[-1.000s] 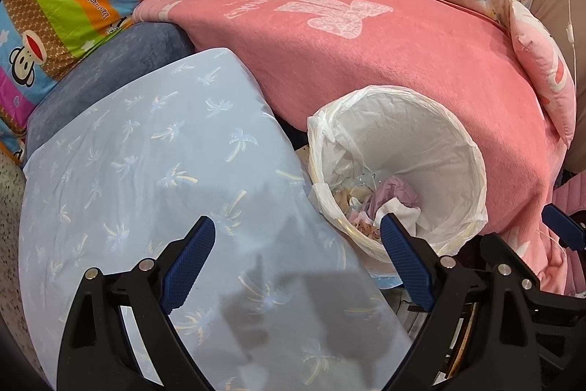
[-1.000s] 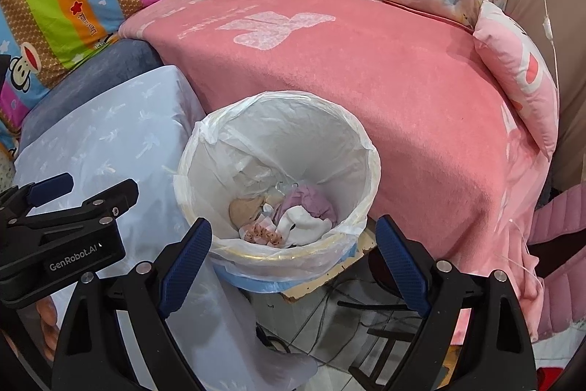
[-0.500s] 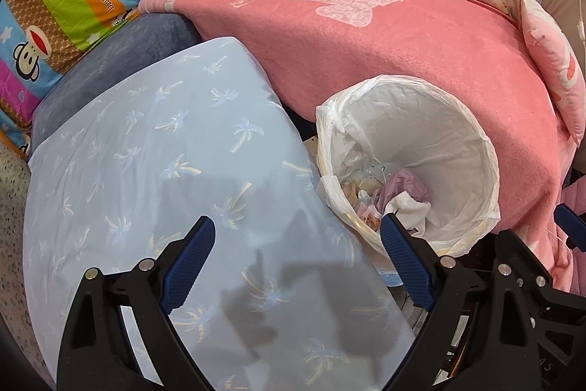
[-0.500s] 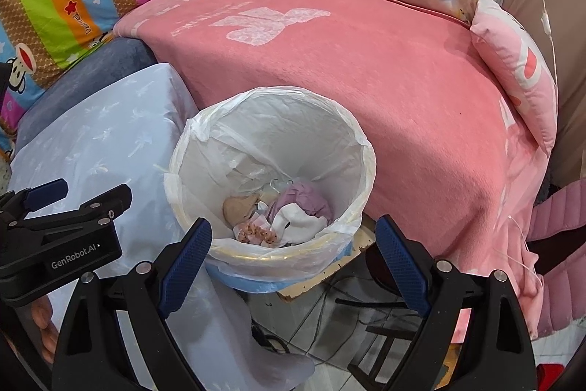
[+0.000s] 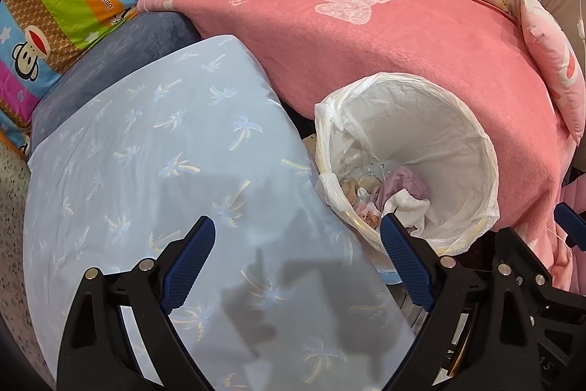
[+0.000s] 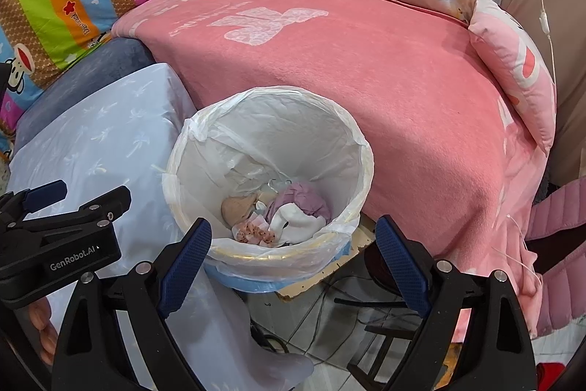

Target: Organize soft objects

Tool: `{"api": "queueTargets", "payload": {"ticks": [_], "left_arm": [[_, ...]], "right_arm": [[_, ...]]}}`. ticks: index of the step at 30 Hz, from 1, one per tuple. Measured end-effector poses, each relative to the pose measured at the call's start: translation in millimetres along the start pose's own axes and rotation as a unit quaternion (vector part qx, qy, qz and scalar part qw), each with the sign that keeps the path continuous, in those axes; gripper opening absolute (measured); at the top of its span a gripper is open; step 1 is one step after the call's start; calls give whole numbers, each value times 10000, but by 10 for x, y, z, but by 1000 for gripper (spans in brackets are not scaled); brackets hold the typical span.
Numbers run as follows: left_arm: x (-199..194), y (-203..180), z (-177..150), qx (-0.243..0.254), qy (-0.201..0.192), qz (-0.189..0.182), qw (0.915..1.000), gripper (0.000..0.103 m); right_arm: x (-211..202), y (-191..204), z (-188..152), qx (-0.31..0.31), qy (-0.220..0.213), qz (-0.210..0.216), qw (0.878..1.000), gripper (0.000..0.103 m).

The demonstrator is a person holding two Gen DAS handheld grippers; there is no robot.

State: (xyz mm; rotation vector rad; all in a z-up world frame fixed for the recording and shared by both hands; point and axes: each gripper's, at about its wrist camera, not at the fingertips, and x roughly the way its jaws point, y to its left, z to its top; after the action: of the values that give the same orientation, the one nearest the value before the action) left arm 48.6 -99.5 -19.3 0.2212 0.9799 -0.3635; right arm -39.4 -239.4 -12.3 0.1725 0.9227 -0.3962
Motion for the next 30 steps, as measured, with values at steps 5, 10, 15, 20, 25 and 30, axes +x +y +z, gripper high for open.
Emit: {"api": "queueTargets", "payload": {"ticks": [5, 10, 15, 20, 25, 30], "left_arm": [[-2, 3, 1, 17, -8, 3, 10000, 88], [-4, 7, 6, 14, -12, 2, 10000, 88], [-5, 7, 4, 15, -15, 4, 10000, 88], [-7, 9, 4, 14, -14, -1, 10000, 88], [-17, 9, 7, 19, -19, -5, 10000, 88], [-22, 11, 7, 22, -20, -6, 10000, 88]], "right_arm": [[-10, 4, -13, -6, -7, 0, 10000, 88], [-15, 5, -18, -6, -8, -6, 10000, 88], [-14, 3, -16, -9, -7, -5, 10000, 88], [-16, 7, -18, -8, -8, -1, 10000, 88], [-19, 12, -21, -7, -7, -6, 10000, 88], [-25, 15, -21, -8, -11, -5, 10000, 88]]}}
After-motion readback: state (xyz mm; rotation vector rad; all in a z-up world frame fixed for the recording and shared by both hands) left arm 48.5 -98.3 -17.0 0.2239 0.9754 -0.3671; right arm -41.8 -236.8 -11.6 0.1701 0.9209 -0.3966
